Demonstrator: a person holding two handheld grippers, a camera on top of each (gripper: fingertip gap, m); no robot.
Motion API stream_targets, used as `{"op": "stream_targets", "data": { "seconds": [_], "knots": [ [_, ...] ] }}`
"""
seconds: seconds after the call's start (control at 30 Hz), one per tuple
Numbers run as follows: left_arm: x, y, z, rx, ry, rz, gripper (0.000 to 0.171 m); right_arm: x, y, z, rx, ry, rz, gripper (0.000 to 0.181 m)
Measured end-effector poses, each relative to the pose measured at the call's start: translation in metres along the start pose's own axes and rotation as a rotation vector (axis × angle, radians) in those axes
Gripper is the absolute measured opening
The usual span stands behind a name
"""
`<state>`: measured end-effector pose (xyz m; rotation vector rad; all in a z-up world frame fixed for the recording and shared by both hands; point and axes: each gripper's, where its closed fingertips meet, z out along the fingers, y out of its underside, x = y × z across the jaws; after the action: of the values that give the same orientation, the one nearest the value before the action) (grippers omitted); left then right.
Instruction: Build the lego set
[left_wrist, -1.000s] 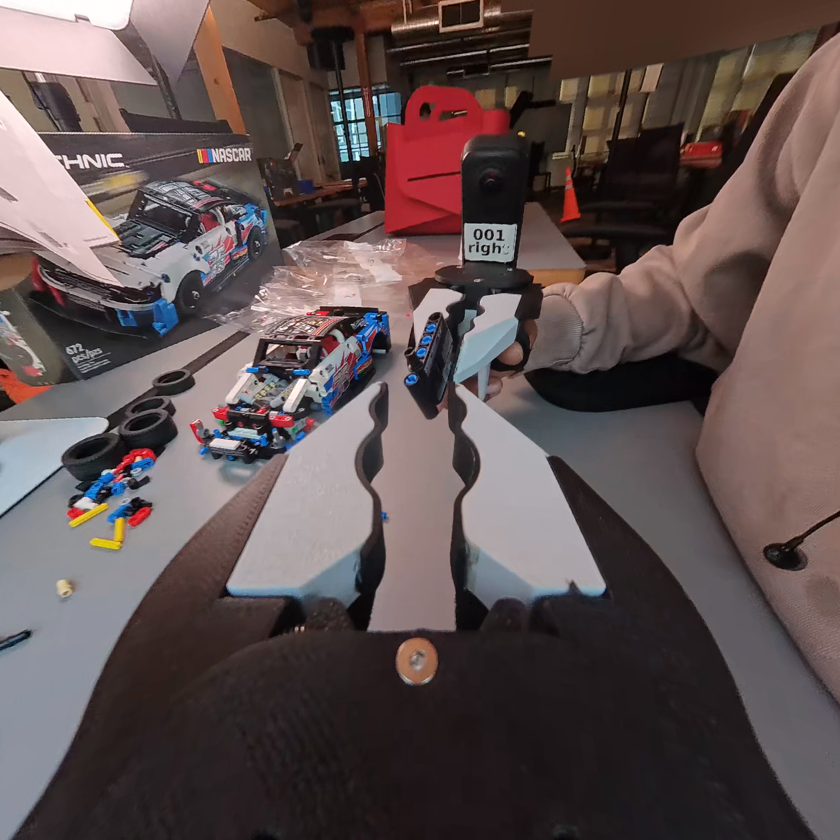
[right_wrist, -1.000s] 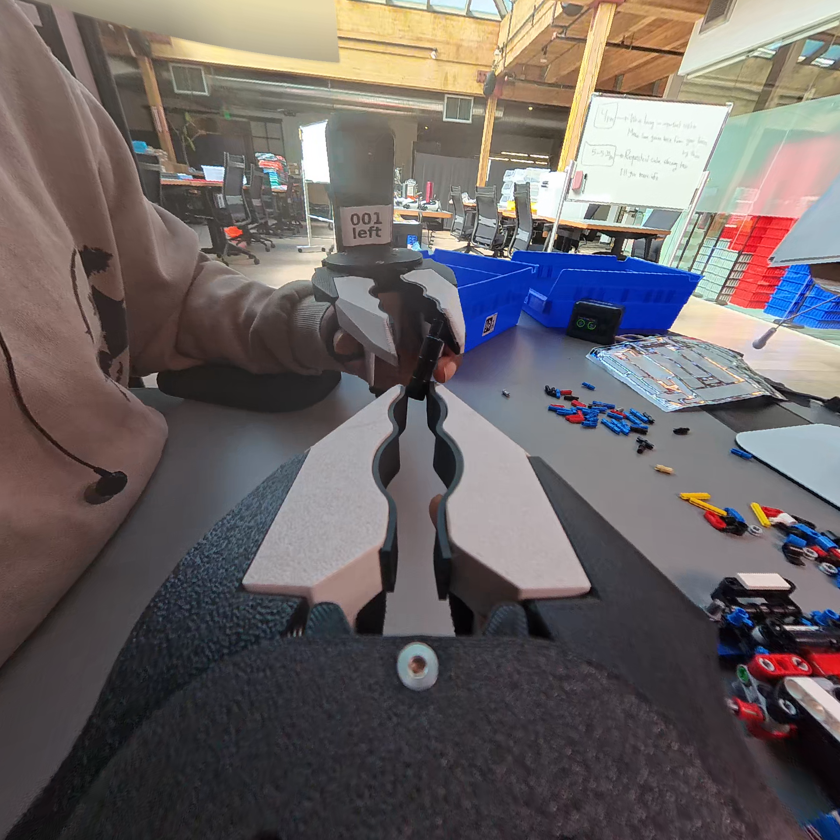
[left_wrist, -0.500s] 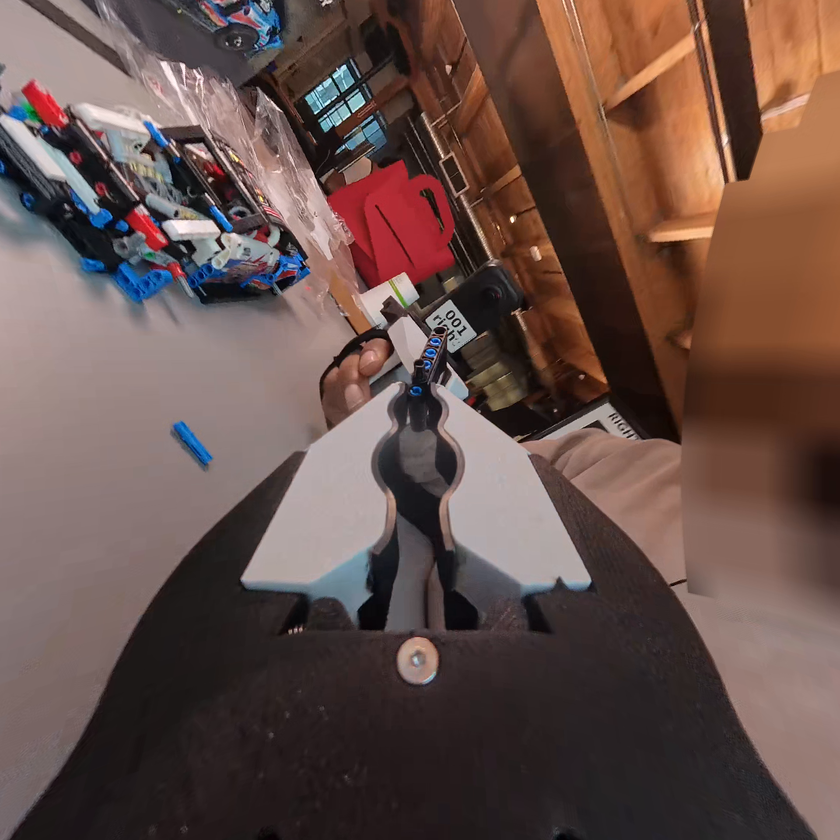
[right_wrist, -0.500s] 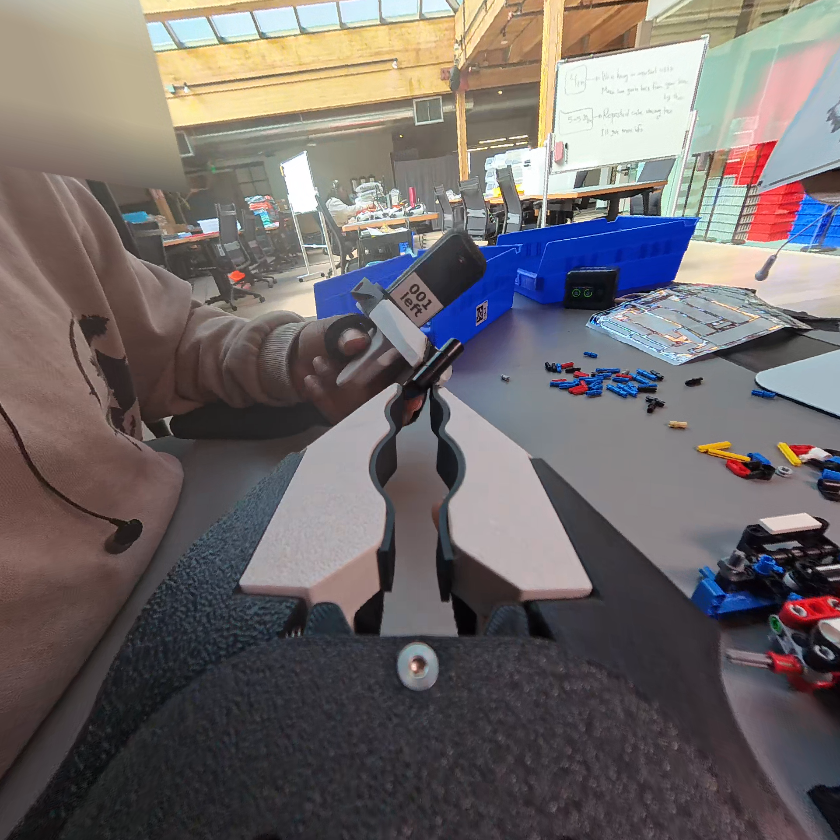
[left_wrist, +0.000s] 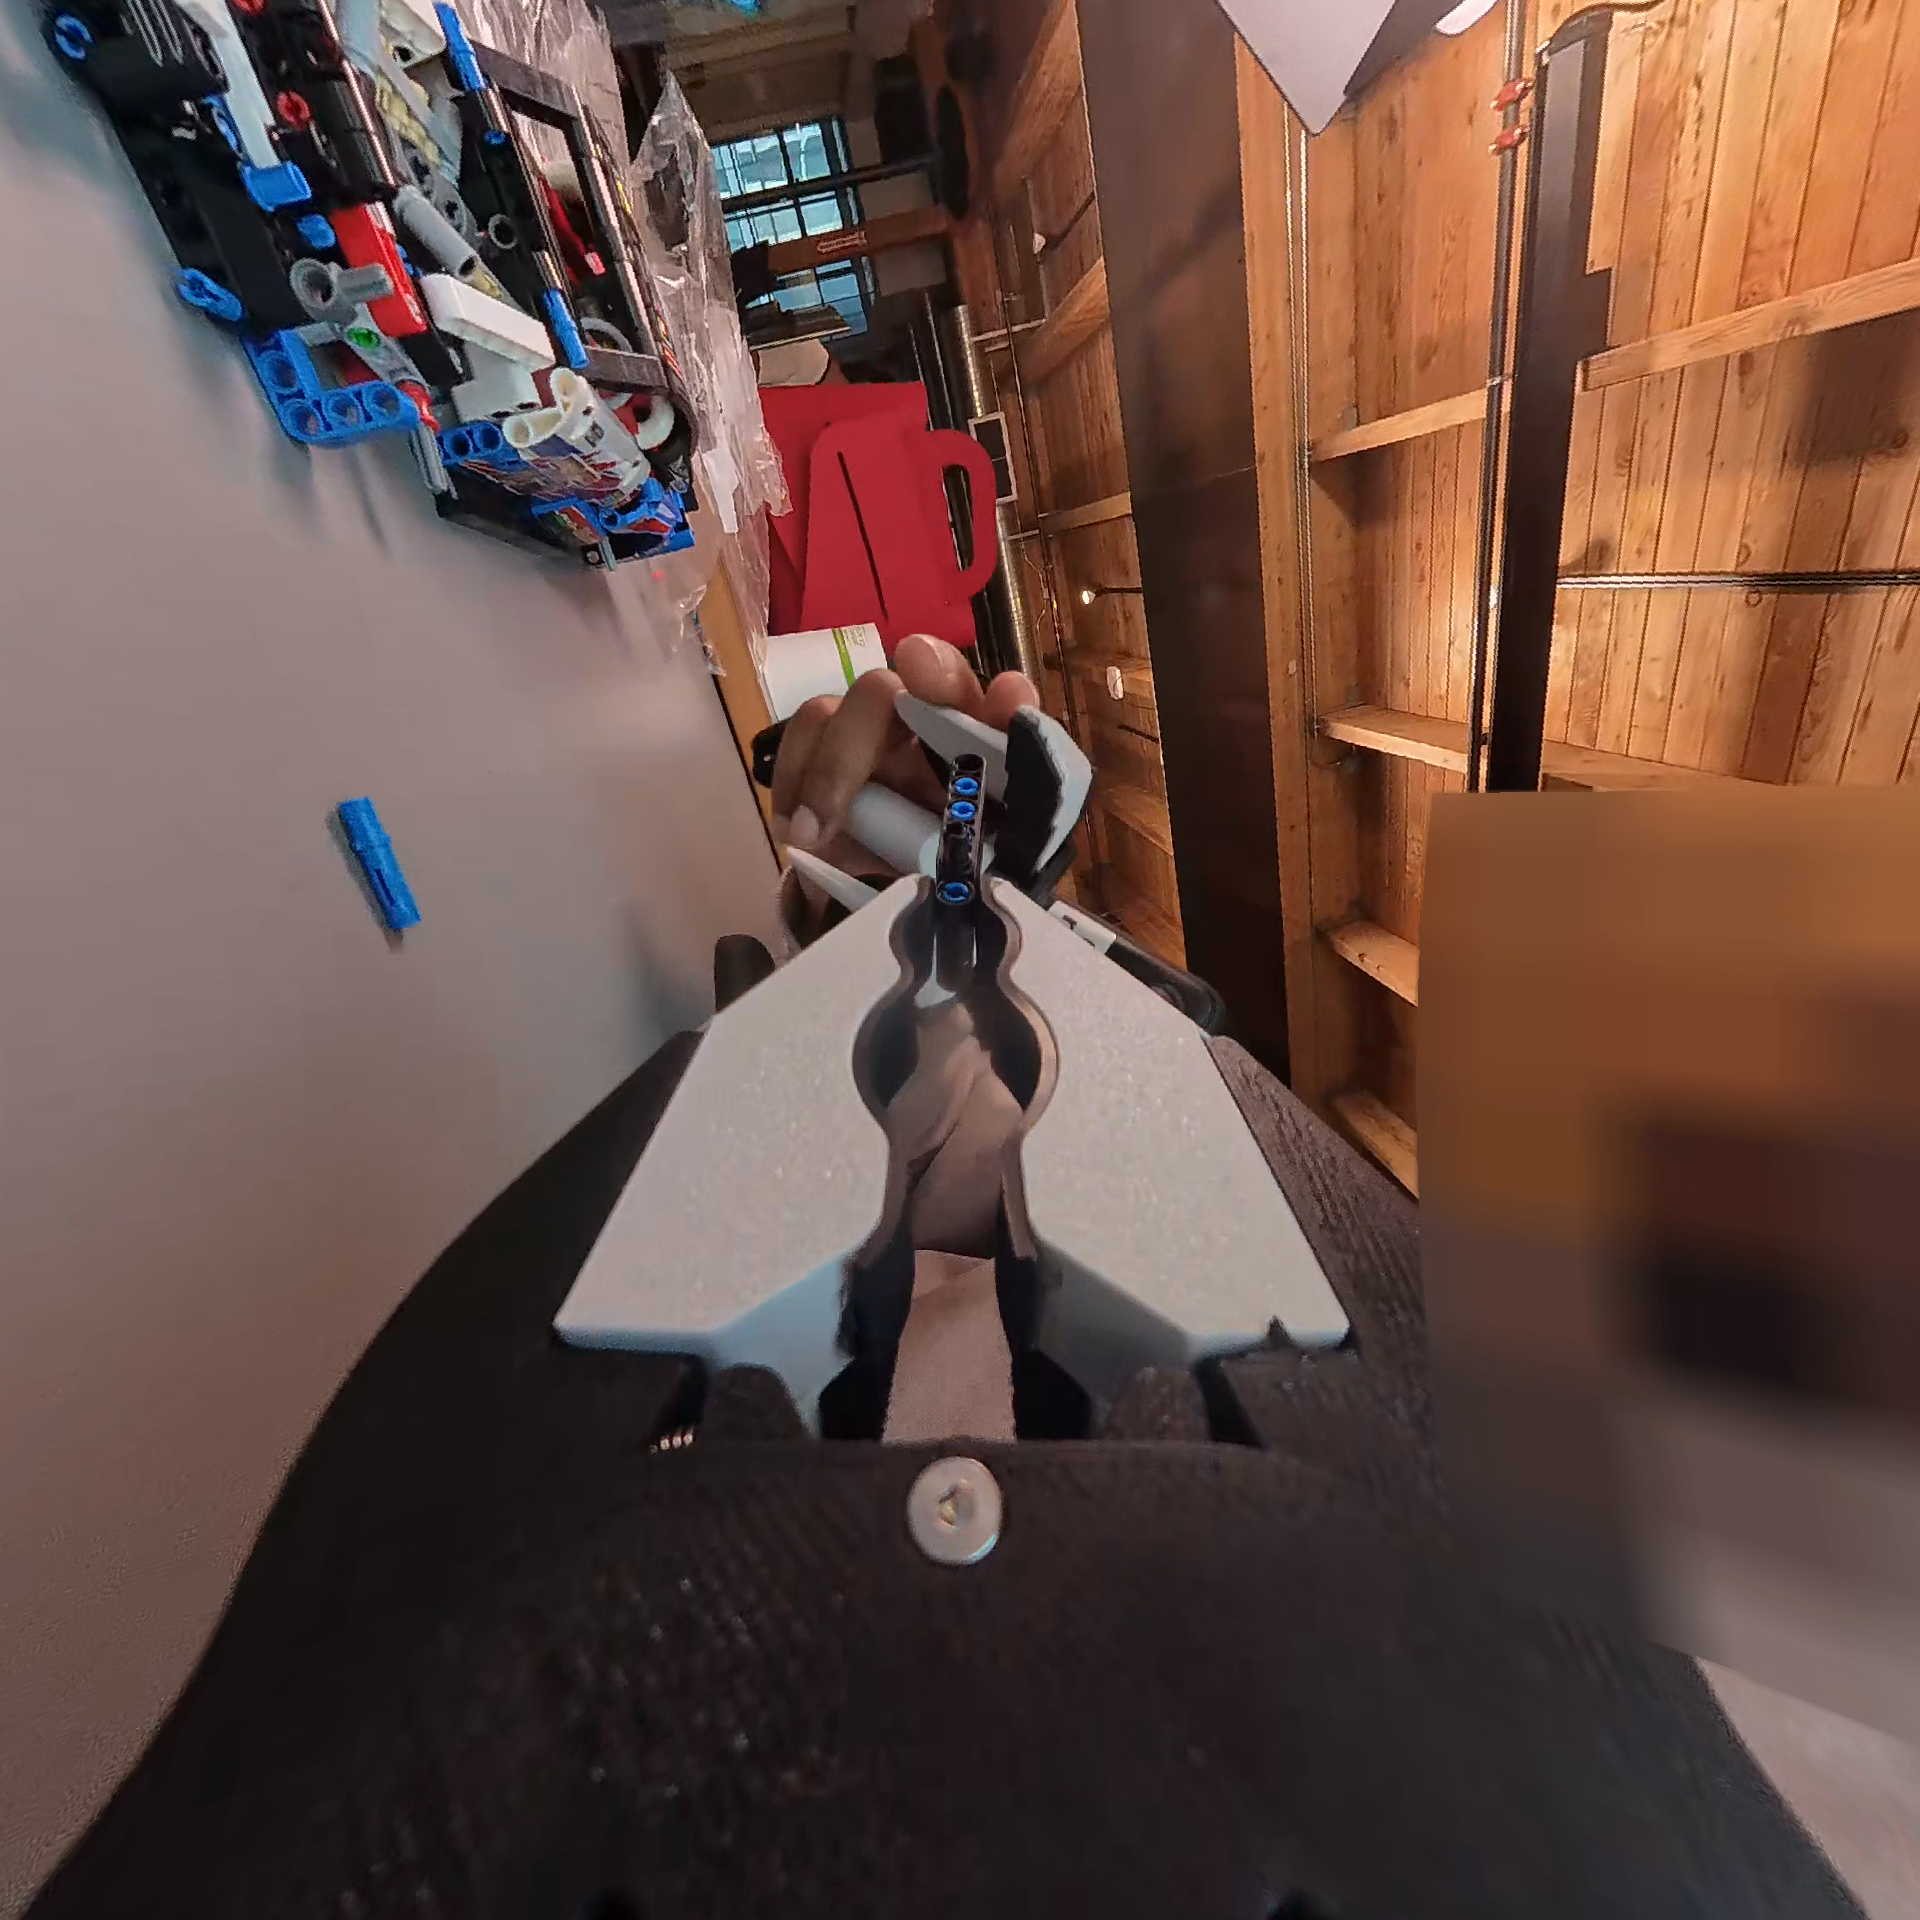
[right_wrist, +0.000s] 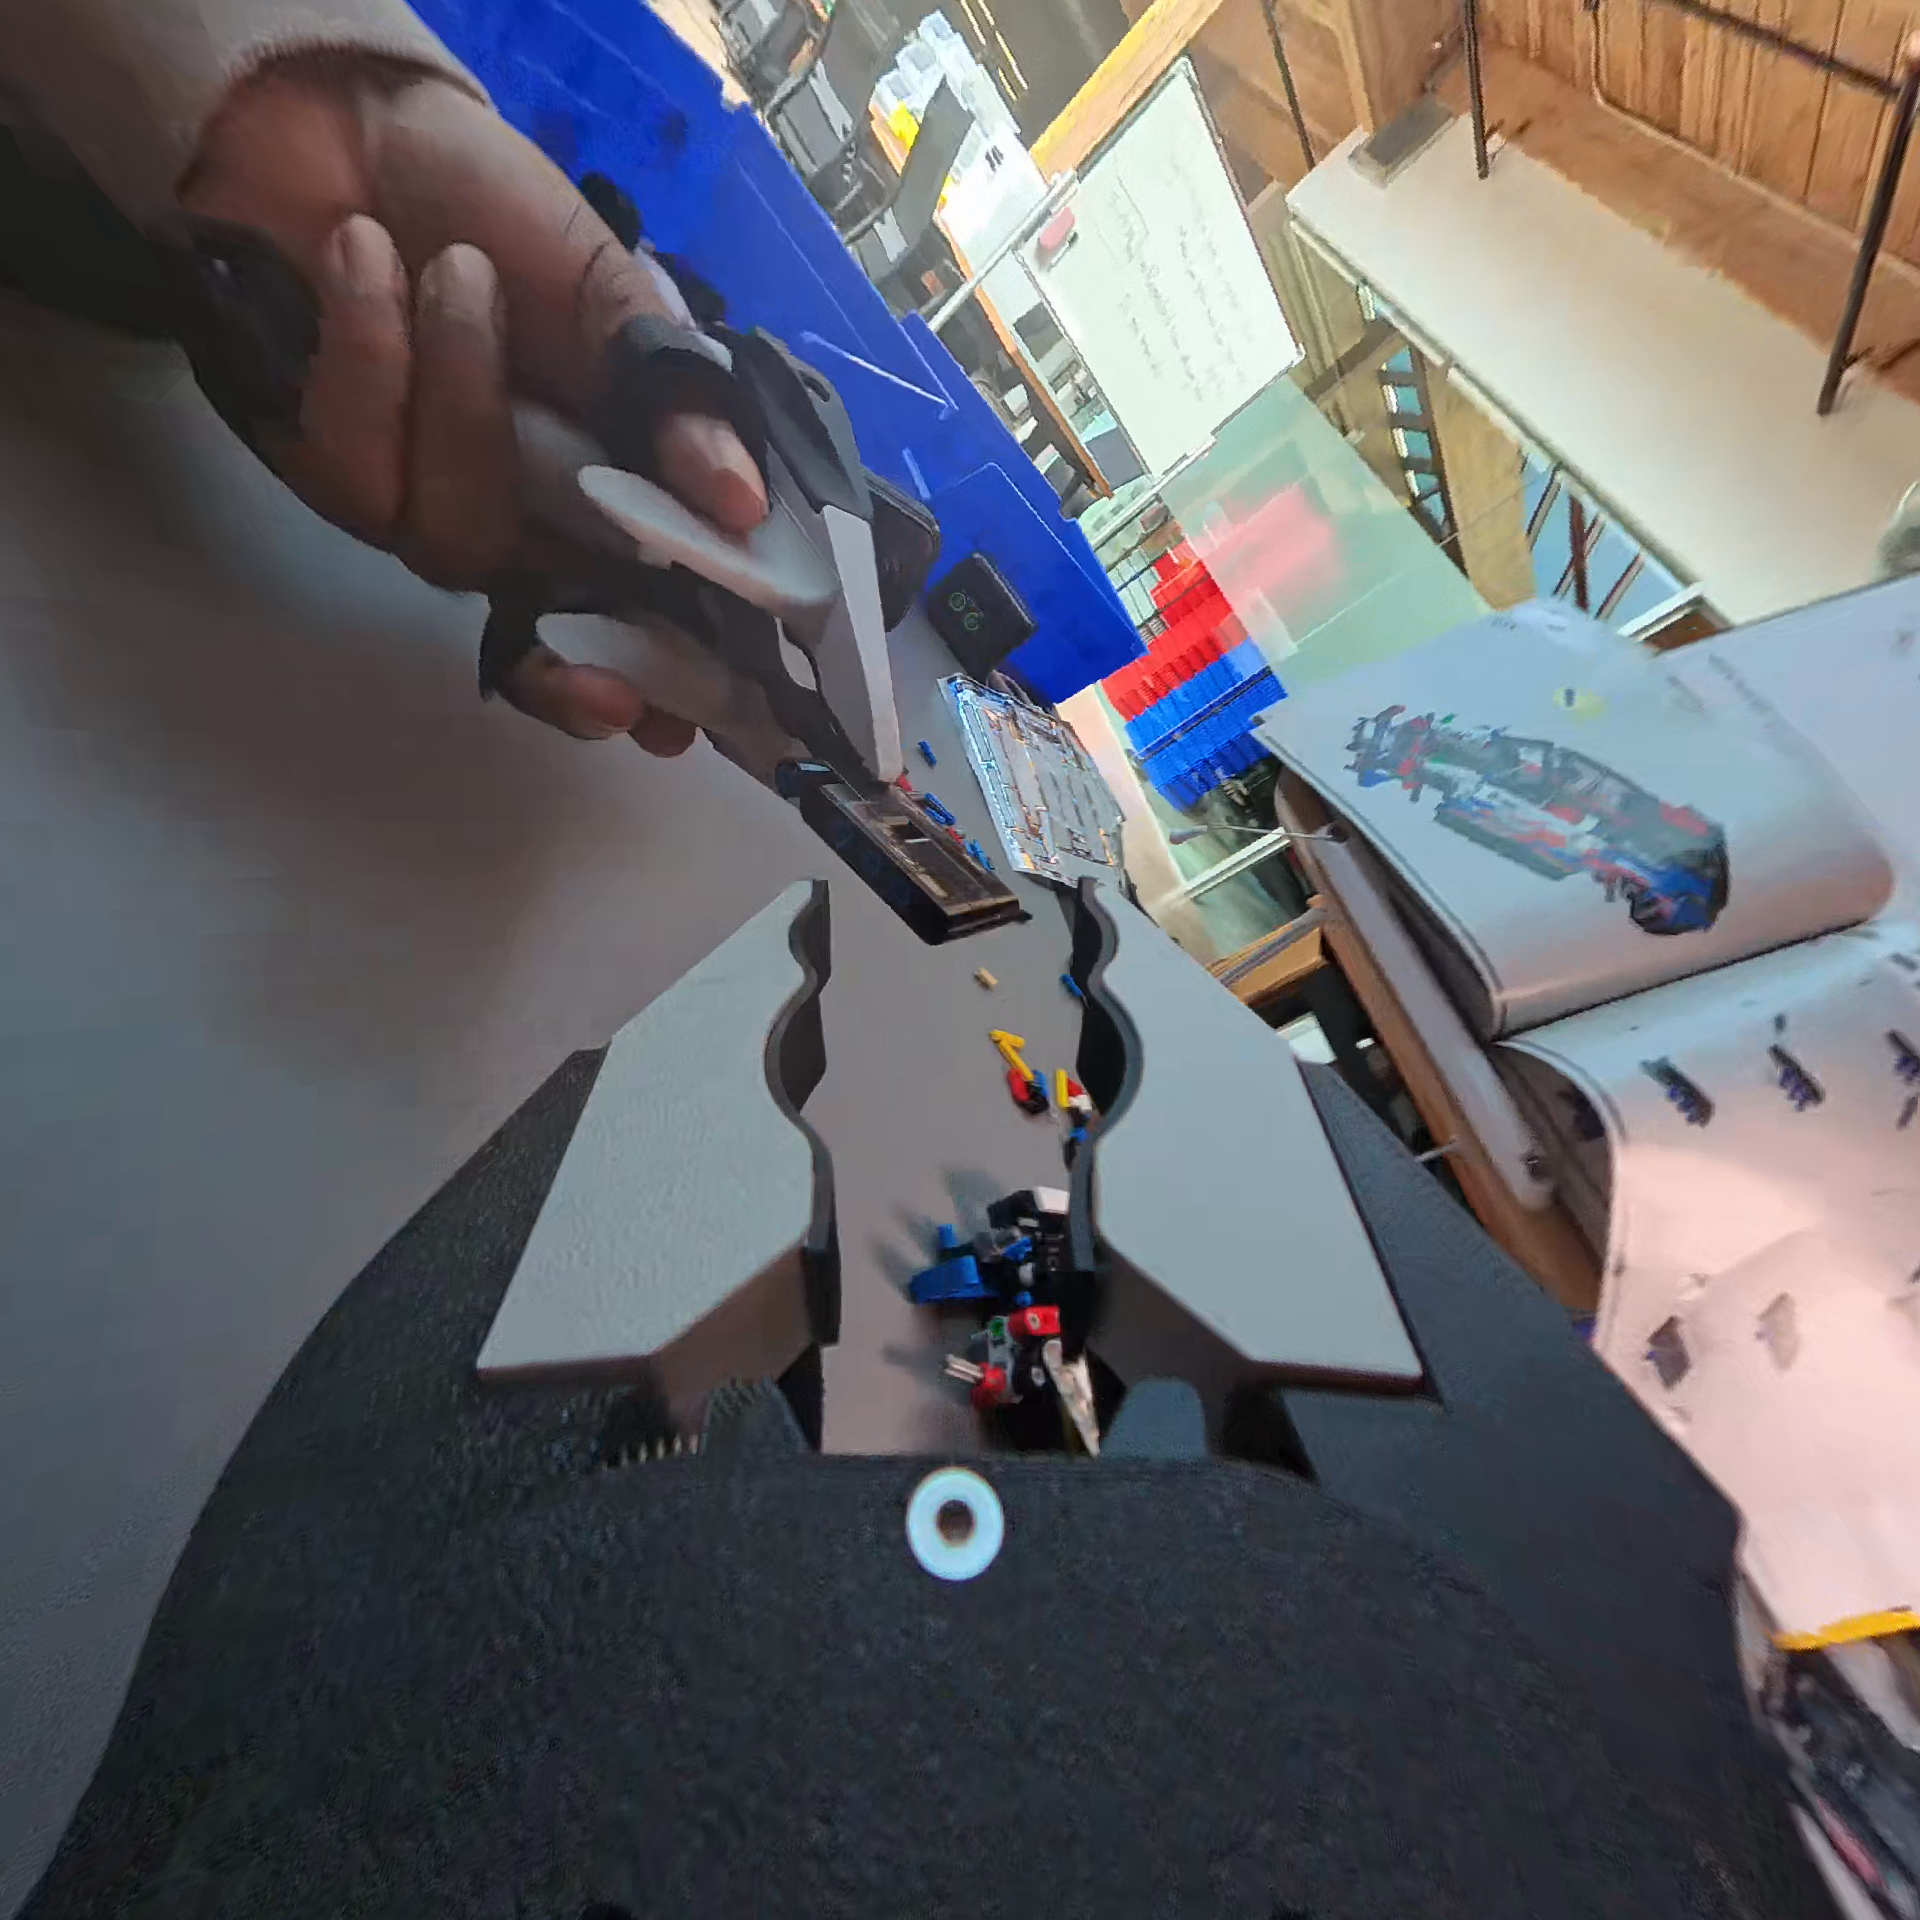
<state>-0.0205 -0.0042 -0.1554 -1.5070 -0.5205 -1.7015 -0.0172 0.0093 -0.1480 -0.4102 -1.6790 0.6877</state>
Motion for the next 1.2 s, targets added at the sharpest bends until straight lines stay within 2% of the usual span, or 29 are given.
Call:
{"op": "stream_targets", "data": {
  "seconds": [0.1, 0.17, 0.23, 0.3, 0.4, 0.47, 0.6, 0.7, 0.8, 0.97, 1.2],
  "knots": [
    [-0.003, 0.002, 0.002, 0.004, -0.004, -0.022, 0.006, -0.01, -0.001, 0.001, -0.029, -0.005, -0.173, 0.02],
    [-0.007, 0.002, 0.0, -0.001, -0.036, 0.001, 0.008, -0.016, 0.001, 0.002, -0.038, -0.045, -0.152, 0.012],
    [-0.006, -0.002, -0.002, -0.002, -0.058, 0.087, 0.021, -0.02, 0.004, 0.002, -0.039, -0.088, -0.068, 0.006],
    [0.0, -0.007, -0.007, -0.014, -0.083, 0.245, 0.033, -0.019, 0.005, 0.0, -0.026, -0.113, 0.044, 0.005],
    [0.015, -0.002, -0.01, -0.097, -0.104, 0.549, 0.034, -0.016, 0.004, -0.002, -0.006, -0.128, 0.133, 0.005],
    [0.007, 0.001, -0.01, -0.154, -0.227, 0.807, 0.037, -0.018, 0.003, -0.002, -0.003, -0.14, 0.151, 0.005],
    [-0.004, 0.011, -0.007, -0.244, -0.389, 1.241, 0.034, -0.027, -0.002, -0.002, 0.01, -0.19, 0.172, 0.005],
    [-0.01, 0.023, -0.005, -0.324, -0.426, 1.446, 0.028, -0.037, -0.006, -0.003, 0.023, -0.246, 0.198, 0.005],
    [-0.016, 0.03, -0.005, -0.378, -0.441, 1.533, 0.012, -0.045, -0.007, -0.004, 0.02, -0.288, 0.199, 0.005],
    [-0.021, 0.035, -0.005, -0.419, -0.435, 1.582, 0.009, -0.051, -0.005, -0.007, 0.01, -0.325, 0.229, 0.005],
    [-0.024, 0.042, -0.006, -0.443, -0.372, 1.541, 0.006, -0.053, -0.005, -0.011, 0.028, -0.352, 0.278, 0.009]
  ]
}}
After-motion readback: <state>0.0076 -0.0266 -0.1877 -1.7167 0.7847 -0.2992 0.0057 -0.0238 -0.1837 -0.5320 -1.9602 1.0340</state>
